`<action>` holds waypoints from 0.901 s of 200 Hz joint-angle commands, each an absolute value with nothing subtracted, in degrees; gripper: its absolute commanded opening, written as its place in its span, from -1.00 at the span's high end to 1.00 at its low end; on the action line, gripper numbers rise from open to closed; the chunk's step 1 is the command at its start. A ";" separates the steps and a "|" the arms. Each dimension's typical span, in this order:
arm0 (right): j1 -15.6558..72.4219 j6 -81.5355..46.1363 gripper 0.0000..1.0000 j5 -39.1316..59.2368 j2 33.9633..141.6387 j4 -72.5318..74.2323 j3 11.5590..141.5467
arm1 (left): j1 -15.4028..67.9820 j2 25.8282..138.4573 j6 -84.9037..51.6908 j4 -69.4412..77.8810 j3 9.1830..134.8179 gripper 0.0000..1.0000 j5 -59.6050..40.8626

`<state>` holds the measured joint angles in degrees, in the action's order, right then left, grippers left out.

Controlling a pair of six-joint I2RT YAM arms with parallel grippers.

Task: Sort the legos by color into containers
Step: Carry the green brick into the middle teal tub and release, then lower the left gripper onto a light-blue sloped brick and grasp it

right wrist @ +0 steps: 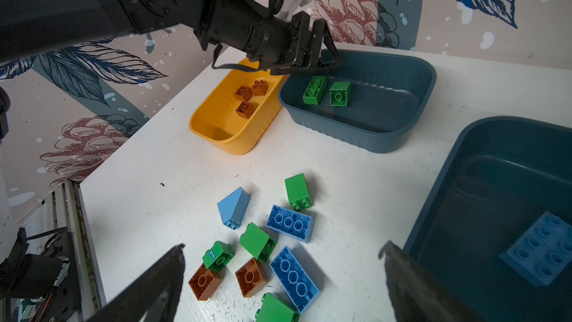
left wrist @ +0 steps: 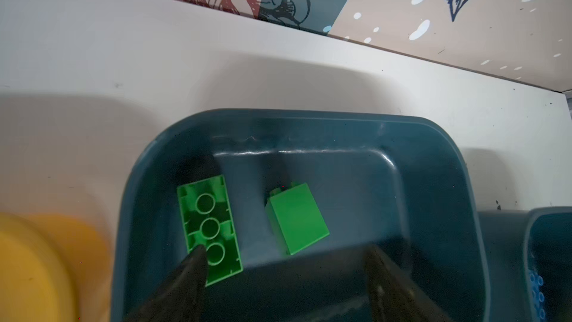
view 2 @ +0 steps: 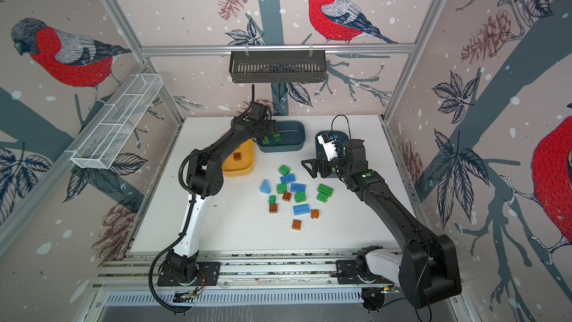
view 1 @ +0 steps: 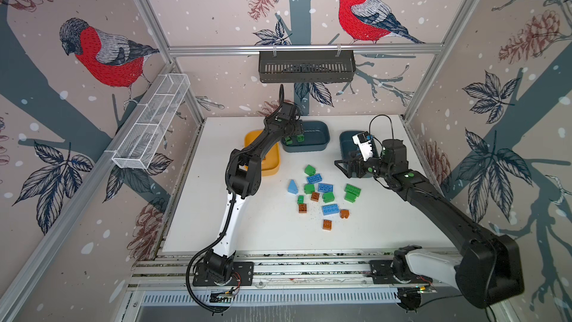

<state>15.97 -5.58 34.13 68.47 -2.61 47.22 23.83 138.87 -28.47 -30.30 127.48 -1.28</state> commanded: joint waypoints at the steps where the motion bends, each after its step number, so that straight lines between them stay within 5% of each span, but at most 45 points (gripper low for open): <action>1: 16.00 -4.74 -0.99 35.20 67.98 -2.81 47.61 | 24.22 134.55 -26.16 -34.75 126.31 -0.58 -0.01; 97: 16.30 -5.07 -0.99 35.95 65.01 -3.98 44.73 | 34.55 106.72 -25.80 -40.23 91.64 -0.59 2.98; 180: 17.32 -6.02 -0.99 36.05 63.07 -4.13 41.66 | 39.72 102.72 -24.89 -36.80 76.09 -0.59 4.77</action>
<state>17.15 -5.85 35.59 63.46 -4.32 41.89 39.03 101.75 -28.12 -37.78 76.66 3.14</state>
